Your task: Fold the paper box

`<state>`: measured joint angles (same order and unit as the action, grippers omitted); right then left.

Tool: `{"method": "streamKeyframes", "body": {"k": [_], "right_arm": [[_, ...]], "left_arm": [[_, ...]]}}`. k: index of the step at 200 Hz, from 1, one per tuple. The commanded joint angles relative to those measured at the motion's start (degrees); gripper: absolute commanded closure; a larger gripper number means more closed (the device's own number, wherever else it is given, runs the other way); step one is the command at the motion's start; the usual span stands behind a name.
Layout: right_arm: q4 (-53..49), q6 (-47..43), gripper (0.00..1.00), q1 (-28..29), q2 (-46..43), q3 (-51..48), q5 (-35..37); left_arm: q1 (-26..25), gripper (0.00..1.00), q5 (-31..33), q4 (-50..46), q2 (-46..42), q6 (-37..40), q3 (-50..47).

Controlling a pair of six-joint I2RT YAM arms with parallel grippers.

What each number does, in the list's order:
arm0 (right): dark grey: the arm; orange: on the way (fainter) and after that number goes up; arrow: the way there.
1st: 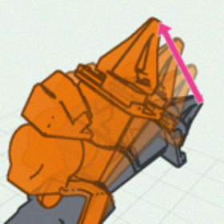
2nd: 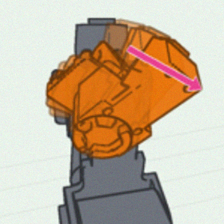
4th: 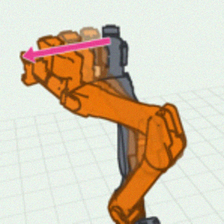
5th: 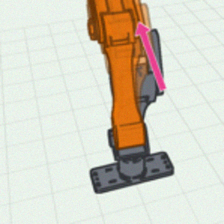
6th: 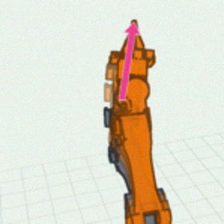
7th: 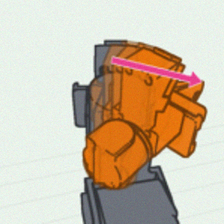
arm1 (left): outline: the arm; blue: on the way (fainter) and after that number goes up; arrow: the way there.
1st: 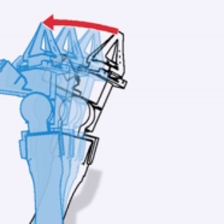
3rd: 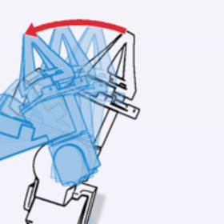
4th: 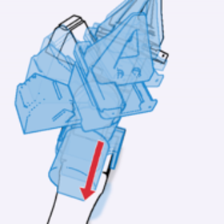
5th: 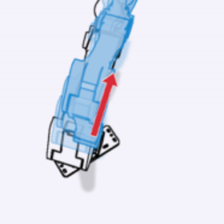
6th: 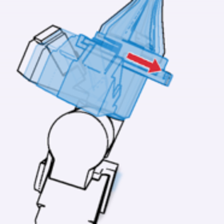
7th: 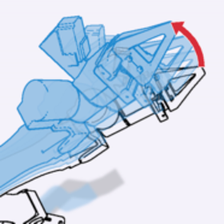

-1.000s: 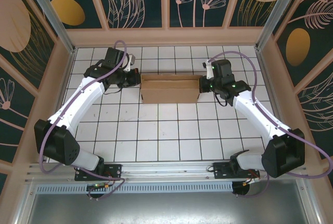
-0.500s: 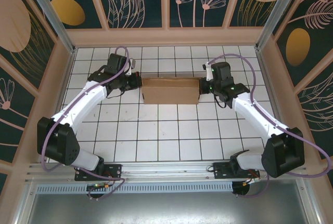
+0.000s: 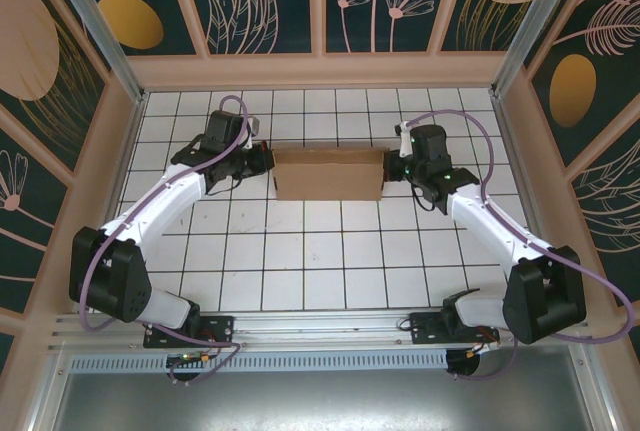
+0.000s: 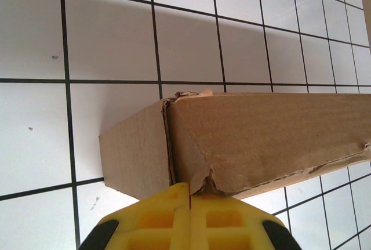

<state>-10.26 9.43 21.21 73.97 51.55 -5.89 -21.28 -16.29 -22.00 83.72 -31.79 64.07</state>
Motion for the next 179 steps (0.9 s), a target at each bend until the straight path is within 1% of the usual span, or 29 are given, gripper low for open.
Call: {"method": "streamKeyframes", "body": {"k": [1,38,55,70,96,114,136,160,179], "right_arm": [[-2.50,1.67,0.90,-0.16,0.94,-2.17,-1.62],[-3.49,-0.07,0.66,-0.16,-2.77,0.26,-3.64],[-3.62,-0.22,0.59,-0.74,-3.95,1.92,-5.57],[-3.62,0.22,0.56,-1.97,-4.54,3.06,-8.60],[-2.82,1.65,0.53,-4.65,-5.63,4.30,-16.69],[-0.86,4.33,0.53,-7.30,-6.09,4.04,-21.79],[0.90,9.71,0.53,-9.75,-5.62,3.45,-21.12],[1.16,13.42,0.60,-10.01,-3.18,3.95,-18.57],[1.72,14.40,0.62,-10.04,-1.03,4.11,-17.47]], "left_arm": [[0.18,1.00,-1.37,-0.29,0.06,-1.08,-2.06],[-0.61,1.00,2.05,-1.98,0.72,0.73,-0.68],[-0.61,1.00,2.06,-2.66,1.09,1.48,0.08],[-0.64,1.00,2.20,-2.80,1.18,1.71,0.35],[-0.61,1.00,2.06,-2.97,1.77,1.97,0.52],[-0.65,1.00,1.99,-3.14,2.28,2.17,0.78],[-0.65,1.00,2.10,-3.11,2.32,2.35,0.88],[-0.63,1.00,2.23,-3.08,2.23,2.57,0.88],[-0.65,1.00,2.23,-2.65,2.06,2.58,0.58]]}}
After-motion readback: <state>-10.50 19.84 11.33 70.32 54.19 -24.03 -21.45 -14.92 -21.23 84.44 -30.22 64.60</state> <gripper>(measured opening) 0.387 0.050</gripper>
